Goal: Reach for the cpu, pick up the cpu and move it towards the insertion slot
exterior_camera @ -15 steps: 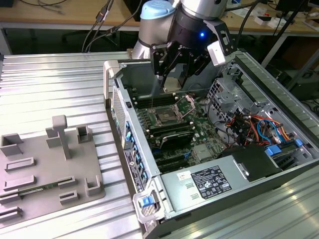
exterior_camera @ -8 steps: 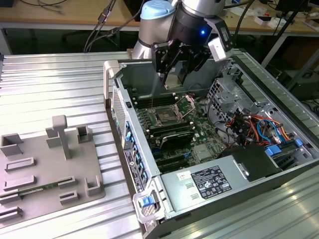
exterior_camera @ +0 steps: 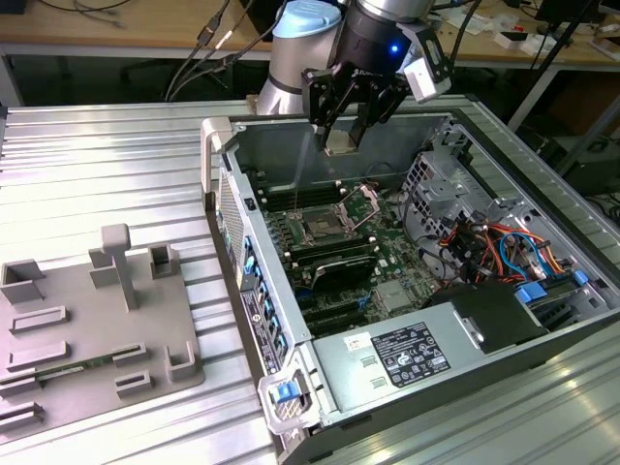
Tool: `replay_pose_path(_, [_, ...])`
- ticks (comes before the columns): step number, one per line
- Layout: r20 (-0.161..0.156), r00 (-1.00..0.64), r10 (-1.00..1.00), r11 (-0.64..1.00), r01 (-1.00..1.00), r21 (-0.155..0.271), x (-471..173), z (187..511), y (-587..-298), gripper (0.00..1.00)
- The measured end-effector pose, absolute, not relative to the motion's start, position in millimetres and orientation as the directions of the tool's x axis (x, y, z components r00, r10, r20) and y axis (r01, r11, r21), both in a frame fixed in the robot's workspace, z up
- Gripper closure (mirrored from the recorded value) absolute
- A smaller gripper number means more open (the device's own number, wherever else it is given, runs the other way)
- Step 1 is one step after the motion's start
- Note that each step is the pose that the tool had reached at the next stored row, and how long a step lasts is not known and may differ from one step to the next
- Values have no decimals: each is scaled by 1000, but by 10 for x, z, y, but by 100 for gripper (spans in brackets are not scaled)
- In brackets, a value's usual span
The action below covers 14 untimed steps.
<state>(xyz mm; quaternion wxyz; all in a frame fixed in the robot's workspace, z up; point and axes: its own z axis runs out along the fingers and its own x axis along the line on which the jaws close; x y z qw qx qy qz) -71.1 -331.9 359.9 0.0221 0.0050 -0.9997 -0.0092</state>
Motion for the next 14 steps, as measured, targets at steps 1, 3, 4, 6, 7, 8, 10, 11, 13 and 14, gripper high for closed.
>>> replay_pose_path(1, [44, -999, -10, 1000, -10, 18, -684, 3590, -3263, 45])
replay_pose_path(3, [44, -999, -10, 1000, -10, 18, -650, 3578, -3195, 45])
replay_pose_path(4, [44, -999, -11, 1000, -10, 18, -641, 3574, -3180, 45])
replay_pose_path(6, [44, -999, -11, 1000, -10, 20, -636, 3573, -3182, 45])
replay_pose_path(7, [44, -999, -11, 1000, -10, 21, -630, 3572, -3183, 45])
replay_pose_path(8, [44, -999, -11, 1000, -10, 21, -624, 3572, -3184, 45])
replay_pose_path(10, [44, -999, -11, 1000, -10, 21, -623, 3573, -3184, 45])
replay_pose_path(11, [44, -999, -11, 1000, -10, 21, -621, 3573, -3184, 45])
replay_pose_path(13, [44, -999, -11, 1000, -10, 21, -618, 3573, -3184, 45])
replay_pose_path(14, [44, -999, -11, 1000, -10, 21, -618, 3573, -3184, 45])
